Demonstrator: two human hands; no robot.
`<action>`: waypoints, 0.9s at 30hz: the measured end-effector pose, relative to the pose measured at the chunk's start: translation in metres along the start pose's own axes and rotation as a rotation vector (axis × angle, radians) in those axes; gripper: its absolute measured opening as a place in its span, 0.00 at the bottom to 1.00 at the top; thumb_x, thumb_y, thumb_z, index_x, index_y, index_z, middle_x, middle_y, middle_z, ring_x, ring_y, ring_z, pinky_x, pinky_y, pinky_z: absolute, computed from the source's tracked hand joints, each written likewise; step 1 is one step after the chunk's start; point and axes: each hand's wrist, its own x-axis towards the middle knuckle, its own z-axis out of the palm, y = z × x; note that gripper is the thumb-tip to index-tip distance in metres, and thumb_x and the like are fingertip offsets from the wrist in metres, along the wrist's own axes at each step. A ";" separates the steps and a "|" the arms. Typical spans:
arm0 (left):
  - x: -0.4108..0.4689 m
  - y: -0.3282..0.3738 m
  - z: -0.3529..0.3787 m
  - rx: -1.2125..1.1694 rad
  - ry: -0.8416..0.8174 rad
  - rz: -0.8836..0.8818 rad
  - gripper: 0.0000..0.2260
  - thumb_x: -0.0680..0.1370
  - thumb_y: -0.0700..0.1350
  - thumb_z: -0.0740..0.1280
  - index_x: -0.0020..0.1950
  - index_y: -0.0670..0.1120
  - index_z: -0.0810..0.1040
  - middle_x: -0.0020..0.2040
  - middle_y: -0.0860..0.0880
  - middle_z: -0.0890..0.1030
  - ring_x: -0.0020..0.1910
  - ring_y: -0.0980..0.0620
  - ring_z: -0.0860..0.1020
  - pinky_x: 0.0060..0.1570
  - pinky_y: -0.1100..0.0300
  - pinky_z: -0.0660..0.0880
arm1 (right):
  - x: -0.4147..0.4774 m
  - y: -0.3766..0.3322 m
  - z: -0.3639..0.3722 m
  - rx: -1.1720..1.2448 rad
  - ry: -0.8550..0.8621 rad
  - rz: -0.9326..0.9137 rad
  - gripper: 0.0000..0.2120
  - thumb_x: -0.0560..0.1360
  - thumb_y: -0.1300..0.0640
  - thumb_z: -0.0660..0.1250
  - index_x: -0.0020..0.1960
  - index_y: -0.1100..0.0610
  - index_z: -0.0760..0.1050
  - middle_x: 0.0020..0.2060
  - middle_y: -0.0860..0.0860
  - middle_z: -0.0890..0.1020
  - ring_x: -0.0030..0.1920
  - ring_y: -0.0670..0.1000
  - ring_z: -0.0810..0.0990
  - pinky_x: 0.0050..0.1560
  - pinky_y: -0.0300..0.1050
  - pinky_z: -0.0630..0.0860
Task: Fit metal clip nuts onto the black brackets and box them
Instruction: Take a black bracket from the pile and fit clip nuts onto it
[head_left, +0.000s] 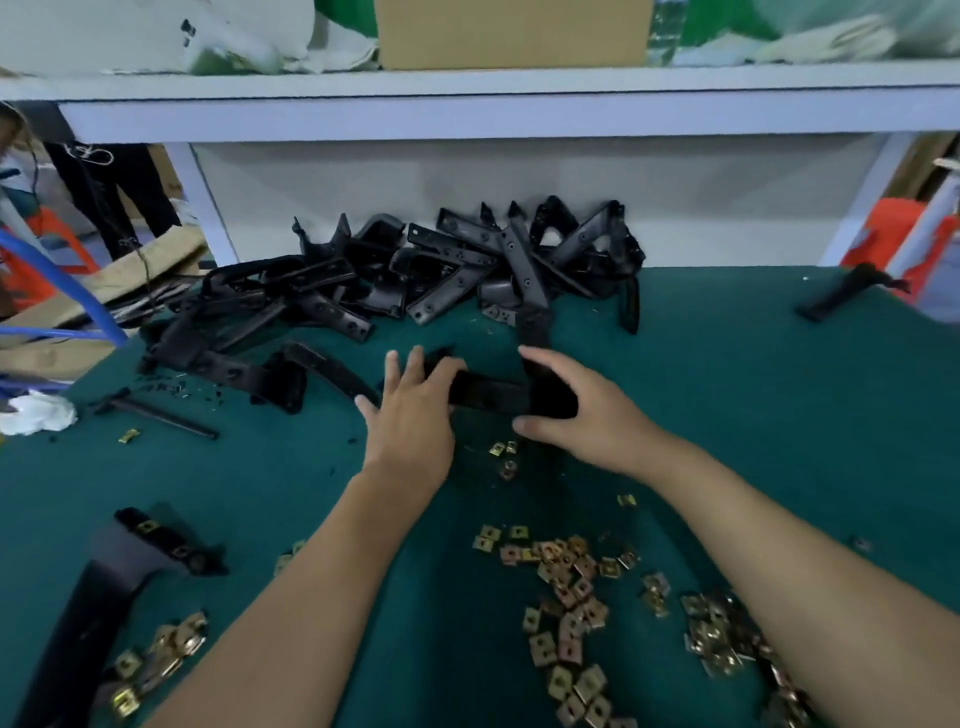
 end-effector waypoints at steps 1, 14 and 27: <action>-0.008 0.008 0.001 0.000 0.078 0.015 0.27 0.83 0.32 0.59 0.76 0.56 0.63 0.81 0.43 0.59 0.81 0.39 0.51 0.72 0.27 0.53 | -0.009 0.003 -0.008 -0.023 -0.016 0.000 0.37 0.74 0.45 0.75 0.77 0.35 0.60 0.72 0.34 0.65 0.71 0.37 0.62 0.68 0.37 0.60; -0.074 0.086 0.026 -1.430 0.146 -0.096 0.16 0.81 0.49 0.69 0.66 0.57 0.69 0.55 0.52 0.85 0.58 0.54 0.83 0.55 0.54 0.81 | -0.087 -0.002 -0.058 -0.336 -0.046 0.028 0.30 0.71 0.40 0.75 0.71 0.41 0.72 0.72 0.45 0.73 0.77 0.48 0.62 0.76 0.61 0.59; -0.083 0.083 0.039 -1.791 -0.297 -0.050 0.26 0.72 0.43 0.75 0.69 0.44 0.74 0.58 0.41 0.83 0.59 0.43 0.82 0.57 0.49 0.80 | -0.121 -0.004 -0.034 0.497 -0.108 -0.004 0.14 0.72 0.59 0.73 0.56 0.62 0.82 0.50 0.62 0.85 0.47 0.53 0.82 0.51 0.50 0.82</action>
